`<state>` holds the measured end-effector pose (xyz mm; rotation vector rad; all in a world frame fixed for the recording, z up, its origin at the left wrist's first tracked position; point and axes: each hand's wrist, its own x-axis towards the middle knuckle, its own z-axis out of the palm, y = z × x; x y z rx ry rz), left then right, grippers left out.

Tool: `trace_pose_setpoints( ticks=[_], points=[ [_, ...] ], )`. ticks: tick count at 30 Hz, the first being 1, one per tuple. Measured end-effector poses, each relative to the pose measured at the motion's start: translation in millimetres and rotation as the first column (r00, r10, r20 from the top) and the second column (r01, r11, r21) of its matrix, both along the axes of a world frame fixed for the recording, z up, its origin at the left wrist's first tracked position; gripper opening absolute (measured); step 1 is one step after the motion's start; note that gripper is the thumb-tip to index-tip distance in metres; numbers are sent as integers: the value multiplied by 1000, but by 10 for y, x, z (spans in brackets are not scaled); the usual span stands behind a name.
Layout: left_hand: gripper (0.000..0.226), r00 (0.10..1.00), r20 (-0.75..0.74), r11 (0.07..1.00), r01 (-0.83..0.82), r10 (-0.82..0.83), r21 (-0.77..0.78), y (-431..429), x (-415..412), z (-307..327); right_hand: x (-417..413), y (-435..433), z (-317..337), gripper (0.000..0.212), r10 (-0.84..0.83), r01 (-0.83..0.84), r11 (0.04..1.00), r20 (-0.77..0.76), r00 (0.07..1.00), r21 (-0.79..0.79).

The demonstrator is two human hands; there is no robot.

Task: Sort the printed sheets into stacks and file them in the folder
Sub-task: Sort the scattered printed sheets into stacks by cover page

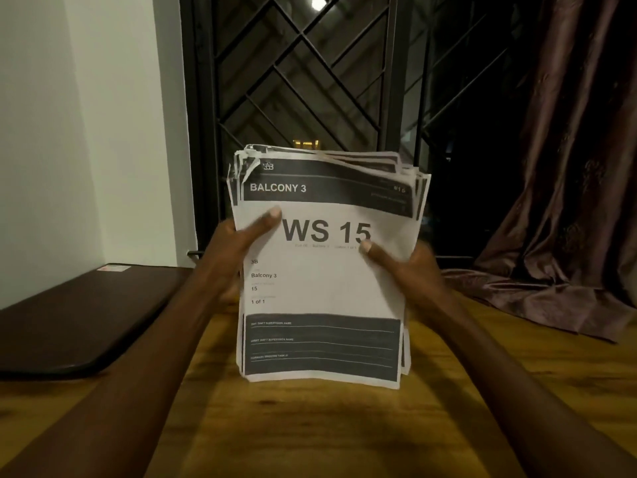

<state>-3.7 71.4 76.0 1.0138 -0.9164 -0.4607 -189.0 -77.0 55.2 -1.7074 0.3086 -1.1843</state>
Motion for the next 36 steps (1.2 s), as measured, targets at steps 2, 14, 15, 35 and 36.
trace_pose_setpoints(
  ticks=[2,14,15,35,36],
  points=[
    [40,1000,-16,997,24,-23,68,-33,-38,-127,73,-9,-114,28,-57,58,998,-76,995,15],
    [28,978,-182,848,180,-101,499,-177,272,-388,229,-253,-243,27,-95,104,994,-277,956,18],
    [28,989,-136,813,124,-56,569,-212,305,-553,248,-287,-417,27,-113,123,992,-392,913,1],
    [102,870,-375,868,428,-321,251,-192,417,-1205,153,-591,-973,27,-251,351,908,-375,892,227],
    [100,884,-358,876,403,-299,264,-182,420,-1219,116,-647,-978,22,-260,364,904,-387,885,224]
  ],
)
